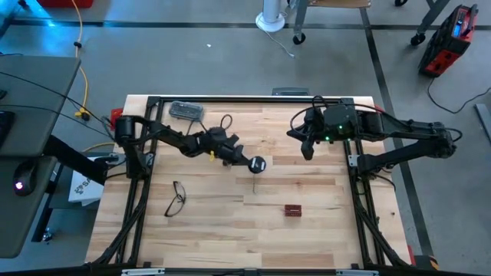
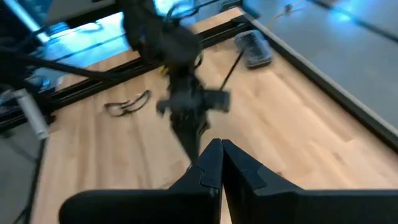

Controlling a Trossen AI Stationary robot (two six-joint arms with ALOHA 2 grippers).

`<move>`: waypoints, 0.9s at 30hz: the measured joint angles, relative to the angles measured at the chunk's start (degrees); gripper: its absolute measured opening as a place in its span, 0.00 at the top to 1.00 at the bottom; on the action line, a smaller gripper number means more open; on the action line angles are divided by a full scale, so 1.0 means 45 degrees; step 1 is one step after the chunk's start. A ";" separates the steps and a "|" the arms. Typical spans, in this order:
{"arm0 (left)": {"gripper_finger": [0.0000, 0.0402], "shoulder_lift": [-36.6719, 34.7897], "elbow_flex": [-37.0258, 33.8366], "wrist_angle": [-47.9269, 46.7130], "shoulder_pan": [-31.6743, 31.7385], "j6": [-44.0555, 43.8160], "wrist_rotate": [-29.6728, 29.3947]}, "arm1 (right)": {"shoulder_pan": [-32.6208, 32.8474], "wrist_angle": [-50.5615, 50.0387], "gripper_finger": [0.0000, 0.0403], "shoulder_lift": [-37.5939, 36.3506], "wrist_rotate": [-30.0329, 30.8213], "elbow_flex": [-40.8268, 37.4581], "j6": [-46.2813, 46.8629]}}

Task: Coil cords
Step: Uncoil the black wire from the spool

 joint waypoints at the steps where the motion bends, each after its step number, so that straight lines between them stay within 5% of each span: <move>1: 1.00 -0.0287 0.0000 0.0389 0.0057 -0.0204 0.0267 | 0.0000 0.0027 1.00 0.0000 -0.0289 0.0000 -0.0008; 5: 1.00 -0.1825 0.0010 0.1639 0.0334 -0.1313 0.1043 | 0.0001 0.0847 1.00 0.0049 -0.1794 0.0000 0.0013; 8: 1.00 -0.3251 0.0019 0.1161 0.0557 -0.1859 0.0470 | 0.0010 0.1673 1.00 0.0326 -0.2095 0.0000 0.0280; 13: 1.00 -0.5559 0.0152 -0.1330 0.0915 -0.0433 -0.3825 | 0.0000 0.2678 0.95 0.1106 -0.2095 0.0000 0.1358; 17: 1.00 -0.6767 0.1013 -0.3853 0.0981 0.2067 -0.6243 | 0.0004 0.2697 0.82 0.1926 -0.2082 0.0000 0.2069; 23: 1.00 -0.7115 0.2563 -0.6602 0.0624 0.3768 -0.6159 | -0.0006 0.4601 0.58 0.3106 -0.0935 -0.0015 0.2208; 27: 1.00 -0.7047 0.3019 -0.6721 0.0220 0.4157 -0.6588 | -0.0087 0.5242 0.53 0.3746 -0.0409 -0.0019 0.2154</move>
